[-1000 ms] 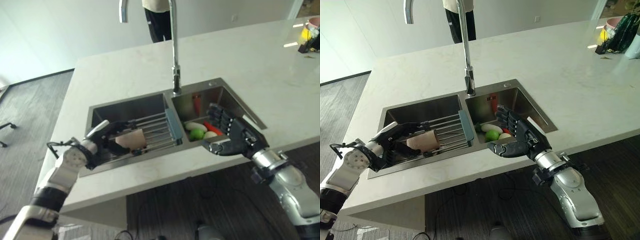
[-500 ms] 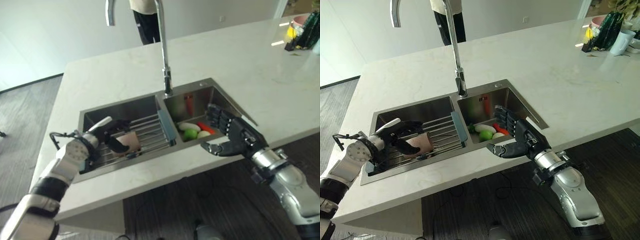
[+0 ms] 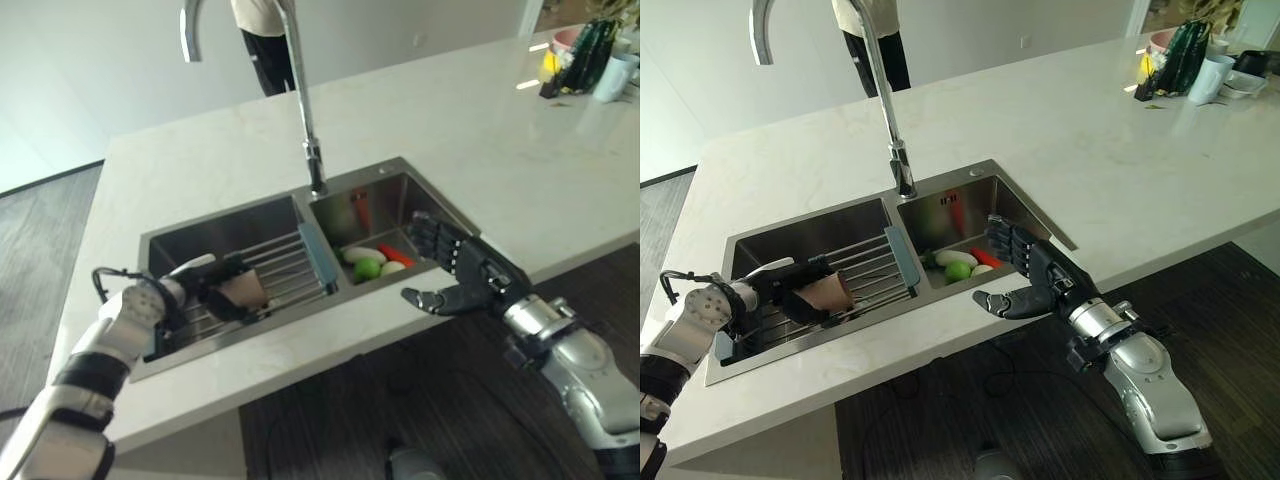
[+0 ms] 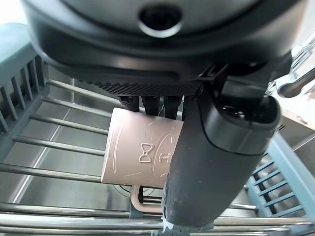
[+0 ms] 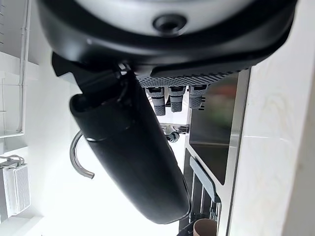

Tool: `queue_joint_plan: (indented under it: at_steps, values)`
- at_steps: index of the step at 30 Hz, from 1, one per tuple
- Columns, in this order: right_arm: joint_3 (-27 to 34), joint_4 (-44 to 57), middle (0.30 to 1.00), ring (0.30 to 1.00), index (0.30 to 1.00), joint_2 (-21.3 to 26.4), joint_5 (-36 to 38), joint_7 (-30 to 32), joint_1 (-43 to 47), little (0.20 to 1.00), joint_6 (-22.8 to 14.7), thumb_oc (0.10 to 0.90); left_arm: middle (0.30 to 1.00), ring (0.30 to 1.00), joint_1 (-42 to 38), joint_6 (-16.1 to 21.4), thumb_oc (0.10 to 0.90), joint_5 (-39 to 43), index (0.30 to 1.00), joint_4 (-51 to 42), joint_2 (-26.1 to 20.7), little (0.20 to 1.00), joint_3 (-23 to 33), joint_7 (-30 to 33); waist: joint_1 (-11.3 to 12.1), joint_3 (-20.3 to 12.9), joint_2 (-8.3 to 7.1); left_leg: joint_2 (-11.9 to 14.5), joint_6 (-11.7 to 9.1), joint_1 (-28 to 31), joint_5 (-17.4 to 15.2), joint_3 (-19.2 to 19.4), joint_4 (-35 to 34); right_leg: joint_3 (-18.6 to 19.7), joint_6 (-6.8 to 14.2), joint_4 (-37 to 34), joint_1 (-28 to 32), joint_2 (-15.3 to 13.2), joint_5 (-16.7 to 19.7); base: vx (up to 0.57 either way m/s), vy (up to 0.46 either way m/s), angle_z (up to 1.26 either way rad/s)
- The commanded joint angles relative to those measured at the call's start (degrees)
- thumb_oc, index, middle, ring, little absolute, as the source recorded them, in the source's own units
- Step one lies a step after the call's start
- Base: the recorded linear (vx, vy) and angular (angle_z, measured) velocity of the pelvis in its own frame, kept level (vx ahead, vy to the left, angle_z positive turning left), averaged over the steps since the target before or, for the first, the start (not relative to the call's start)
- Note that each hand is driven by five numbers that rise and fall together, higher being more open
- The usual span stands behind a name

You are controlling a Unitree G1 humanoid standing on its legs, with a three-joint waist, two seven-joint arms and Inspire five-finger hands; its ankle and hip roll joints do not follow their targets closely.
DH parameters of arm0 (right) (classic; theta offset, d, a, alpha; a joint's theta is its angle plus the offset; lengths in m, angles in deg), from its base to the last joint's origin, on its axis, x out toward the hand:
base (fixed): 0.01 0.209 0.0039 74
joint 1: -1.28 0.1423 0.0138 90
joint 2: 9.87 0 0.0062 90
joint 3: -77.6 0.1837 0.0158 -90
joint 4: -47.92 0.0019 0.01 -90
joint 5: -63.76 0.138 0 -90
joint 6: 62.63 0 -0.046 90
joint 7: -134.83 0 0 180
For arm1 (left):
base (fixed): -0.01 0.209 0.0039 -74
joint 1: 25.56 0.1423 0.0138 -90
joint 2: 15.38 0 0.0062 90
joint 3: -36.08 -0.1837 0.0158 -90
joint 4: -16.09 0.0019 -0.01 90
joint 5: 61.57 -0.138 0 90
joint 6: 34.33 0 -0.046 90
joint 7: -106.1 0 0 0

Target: Place the dishes in the dishwasher.

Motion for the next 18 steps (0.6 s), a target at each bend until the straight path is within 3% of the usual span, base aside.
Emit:
queue_joint_plan:
  at_steps: [1, 10, 11, 12, 13, 14, 18]
  values:
    - [2.9, 3.9, 0.9, 0.9, 0.9, 1.4, 2.8, -0.4, 5.0, 0.9, -4.7, 0.8, 0.9, 0.9, -4.5, -0.3, 0.8, -3.2, 0.9, 2.3, -2.7, 0.9, 0.5, 1.3, 0.0, -4.6, 1.1, 2.3, -1.7, 0.1, -4.3, 0.2, 2.8, -0.5, 6.0, -0.9, 4.3, -0.9, -4.2, 0.0, 0.0, 0.0]
    - [3.1, 4.4, 0.9, 0.9, 0.9, 0.9, 2.5, -0.9, 4.7, 0.9, -3.7, 0.8, 0.9, 0.9, -3.4, -2.0, 0.8, -5.3, 0.9, 7.2, -0.2, 0.9, 1.9, 1.5, -0.3, -4.6, 0.92, 2.3, -1.7, 0.2, -4.3, 0.5, 2.8, -0.4, 6.0, -0.9, 4.2, -0.7, -4.2, 0.0, 0.0, 0.0]
    - [3.1, 4.5, 0.9, 0.9, 0.9, 0.7, 2.4, -1.0, 4.7, 0.9, -3.6, 0.8, 0.787, 0.787, -3.3, -2.3, 0.725, -6.1, 0.787, 7.4, 0.2, 0.787, 1.8, 1.0, -0.3, -4.6, 0.93, 2.3, -1.6, 0.2, -4.4, 0.5, 2.8, -0.4, 5.9, -0.9, 4.2, -0.7, -4.2, 0.0, 0.0, 0.0]
    - [3.0, 4.5, 0.9, 0.9, 0.9, 0.5, 2.2, -1.0, 4.7, 0.9, -3.6, 0.8, 0.585, 0.585, -3.0, -2.8, 0.59, -6.2, 0.585, 7.3, 0.4, 0.585, 1.6, 0.9, -0.2, -4.6, 0.93, 2.3, -1.6, 0.2, -4.4, 0.6, 2.8, -0.5, 5.9, -0.9, 4.3, -0.7, -4.2, 0.0, 0.0, 0.0]
    - [2.9, 4.5, 0.9, 0.9, 0.9, 0.4, 2.1, -0.9, 4.7, 0.9, -3.6, 0.8, 0.559, 0.559, -2.6, -3.4, 0.573, -6.0, 0.559, 7.0, 0.8, 0.559, 1.6, 1.1, -0.2, -4.6, 0.87, 2.3, -1.6, 0.2, -4.4, 0.5, 2.8, -0.5, 5.9, -0.9, 4.3, -0.7, -4.2, 0.0, 0.0, 0.0]
    - [2.7, 4.4, 0.9, 0.9, 0.9, 0.4, 2.0, -0.9, 4.7, 0.9, -3.7, 0.8, 0.3, 0.3, -2.1, -3.2, 0.4, -7.1, 0.3, 7.7, 1.3, 0.3, 1.9, 1.1, -0.1, -4.7, 0.74, 2.2, -1.5, 0.3, -4.4, 0.4, 2.8, -0.5, 5.9, -0.9, 4.4, -0.7, -4.3, 0.0, 0.0, 0.0]
    - [2.7, 4.5, 0.9, 0.9, 0.9, 0.4, 2.2, -0.7, 4.3, 0.9, -3.9, 0.8, 0.3, 0.3, -0.9, -2.3, 0.4, -6.6, 0.3, 9.0, 2.0, 0.3, 2.4, 2.4, -0.2, -4.7, 0.56, 2.3, -1.5, 0.3, -4.5, 0.5, 2.8, -0.4, 5.9, -0.9, 4.3, -0.6, -4.3, 0.0, 0.0, 0.0]
